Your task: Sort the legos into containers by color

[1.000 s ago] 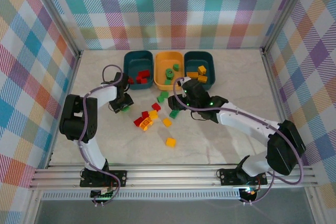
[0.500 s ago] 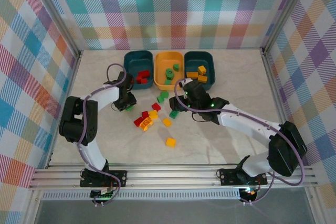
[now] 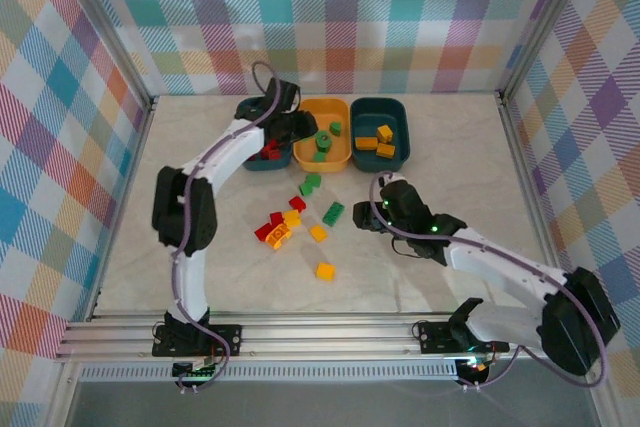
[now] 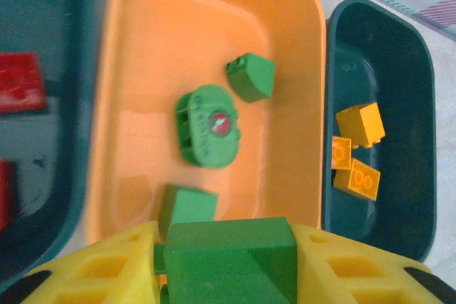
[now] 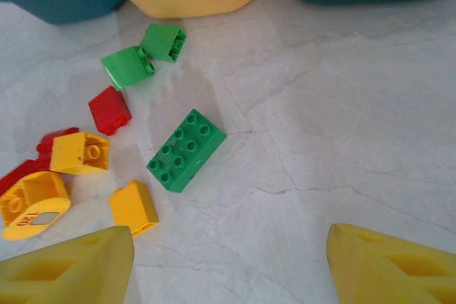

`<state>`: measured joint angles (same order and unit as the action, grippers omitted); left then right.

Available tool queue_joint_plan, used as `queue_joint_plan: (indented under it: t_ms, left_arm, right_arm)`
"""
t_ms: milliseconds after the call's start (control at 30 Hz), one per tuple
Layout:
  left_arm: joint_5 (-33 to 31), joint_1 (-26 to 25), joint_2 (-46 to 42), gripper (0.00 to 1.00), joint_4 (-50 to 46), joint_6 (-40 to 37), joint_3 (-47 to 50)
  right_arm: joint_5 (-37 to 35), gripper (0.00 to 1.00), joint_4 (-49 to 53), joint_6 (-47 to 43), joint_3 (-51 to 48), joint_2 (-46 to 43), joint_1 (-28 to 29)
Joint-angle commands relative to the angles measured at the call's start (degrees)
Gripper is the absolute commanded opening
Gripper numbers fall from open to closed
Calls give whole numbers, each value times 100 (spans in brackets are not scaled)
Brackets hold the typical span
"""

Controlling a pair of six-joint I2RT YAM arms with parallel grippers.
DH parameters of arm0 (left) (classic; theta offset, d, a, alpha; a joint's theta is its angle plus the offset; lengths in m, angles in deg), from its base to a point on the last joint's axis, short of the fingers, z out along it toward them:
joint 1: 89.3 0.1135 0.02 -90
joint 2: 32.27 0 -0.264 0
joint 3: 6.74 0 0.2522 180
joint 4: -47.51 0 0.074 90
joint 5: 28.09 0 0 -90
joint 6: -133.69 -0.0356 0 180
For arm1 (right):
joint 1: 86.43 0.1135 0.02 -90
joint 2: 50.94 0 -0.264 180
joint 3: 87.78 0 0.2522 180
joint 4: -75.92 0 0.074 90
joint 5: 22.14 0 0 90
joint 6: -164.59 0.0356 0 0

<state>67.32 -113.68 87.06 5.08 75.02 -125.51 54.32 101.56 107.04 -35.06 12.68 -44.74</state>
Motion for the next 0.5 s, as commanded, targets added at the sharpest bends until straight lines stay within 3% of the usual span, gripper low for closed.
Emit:
queue_joint_plan:
  t_ms: [0,133,233,367,467]
  left_arm:
    - [181,-41,627,45,-506,-180,-662]
    - [311,-48,1151,51,-629,-273,-1333]
    - [502,-62,1320,67,-511,-517,-1629]
    - [900,-75,1033,88,-139,-808,-1561]
    - [1298,-97,475,91,178,-864,-1214]
  right_arm:
    - [-93,77,358,130,-8,-547,23]
    - [119,79,745,-46,237,-545,22]
    - [268,80,714,71,266,-346,31]
    - [226,78,473,209,291,115,147]
    - [-48,78,450,341,546,831,279]
